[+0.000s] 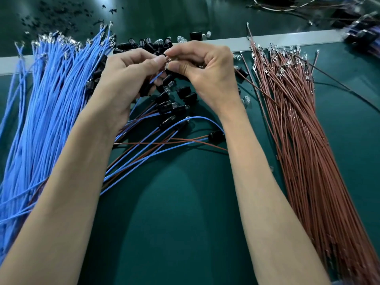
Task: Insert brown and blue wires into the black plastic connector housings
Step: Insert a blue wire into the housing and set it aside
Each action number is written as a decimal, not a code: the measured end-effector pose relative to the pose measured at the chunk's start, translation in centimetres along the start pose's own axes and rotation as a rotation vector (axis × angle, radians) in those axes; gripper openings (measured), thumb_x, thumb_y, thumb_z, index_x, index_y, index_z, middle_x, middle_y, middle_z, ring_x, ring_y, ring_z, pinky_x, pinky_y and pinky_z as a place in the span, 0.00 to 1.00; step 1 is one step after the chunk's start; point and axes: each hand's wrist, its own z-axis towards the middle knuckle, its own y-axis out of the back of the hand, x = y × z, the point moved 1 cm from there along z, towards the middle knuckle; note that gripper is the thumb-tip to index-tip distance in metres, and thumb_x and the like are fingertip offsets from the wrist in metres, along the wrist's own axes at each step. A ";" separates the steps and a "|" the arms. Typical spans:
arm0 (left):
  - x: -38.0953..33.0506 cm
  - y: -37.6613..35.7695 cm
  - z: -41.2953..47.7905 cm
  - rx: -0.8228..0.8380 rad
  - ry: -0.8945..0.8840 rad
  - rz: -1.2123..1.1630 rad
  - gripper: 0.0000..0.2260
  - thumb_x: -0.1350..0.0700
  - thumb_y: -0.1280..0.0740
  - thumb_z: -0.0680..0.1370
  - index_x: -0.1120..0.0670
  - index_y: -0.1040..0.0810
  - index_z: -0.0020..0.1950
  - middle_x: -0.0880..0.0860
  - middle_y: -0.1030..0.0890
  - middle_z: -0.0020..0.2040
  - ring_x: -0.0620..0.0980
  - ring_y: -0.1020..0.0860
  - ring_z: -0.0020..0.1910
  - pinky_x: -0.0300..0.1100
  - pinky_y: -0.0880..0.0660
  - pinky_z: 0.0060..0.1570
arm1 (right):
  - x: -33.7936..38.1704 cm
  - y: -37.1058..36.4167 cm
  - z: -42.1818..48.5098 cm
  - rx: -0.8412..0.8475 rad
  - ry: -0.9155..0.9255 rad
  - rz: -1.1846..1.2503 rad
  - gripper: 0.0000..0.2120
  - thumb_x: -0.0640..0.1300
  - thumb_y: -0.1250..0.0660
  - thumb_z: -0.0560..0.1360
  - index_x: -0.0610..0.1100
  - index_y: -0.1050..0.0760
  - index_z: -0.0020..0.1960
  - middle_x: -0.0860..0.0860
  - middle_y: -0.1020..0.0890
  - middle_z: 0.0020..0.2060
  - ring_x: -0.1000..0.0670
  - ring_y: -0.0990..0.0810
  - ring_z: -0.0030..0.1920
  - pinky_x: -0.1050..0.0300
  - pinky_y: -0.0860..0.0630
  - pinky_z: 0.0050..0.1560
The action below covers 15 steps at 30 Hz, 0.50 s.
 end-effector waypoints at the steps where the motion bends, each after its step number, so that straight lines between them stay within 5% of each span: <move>1: 0.0 -0.1 0.0 -0.005 -0.016 0.020 0.08 0.58 0.34 0.78 0.54 0.23 0.39 0.45 0.23 0.28 0.41 0.27 0.29 0.32 0.32 0.30 | 0.0 0.0 0.0 0.000 -0.002 -0.002 0.11 0.31 0.27 0.68 0.43 0.19 0.46 0.49 0.16 0.40 0.55 0.16 0.42 0.60 0.21 0.49; 15: 0.2 0.4 0.1 -0.074 0.001 -0.059 0.05 0.57 0.30 0.76 0.53 0.22 0.40 0.45 0.21 0.29 0.41 0.23 0.30 0.32 0.27 0.32 | -0.2 0.1 -0.2 -0.043 -0.013 -0.012 0.09 0.33 0.25 0.67 0.40 0.19 0.47 0.50 0.16 0.41 0.55 0.16 0.43 0.59 0.20 0.51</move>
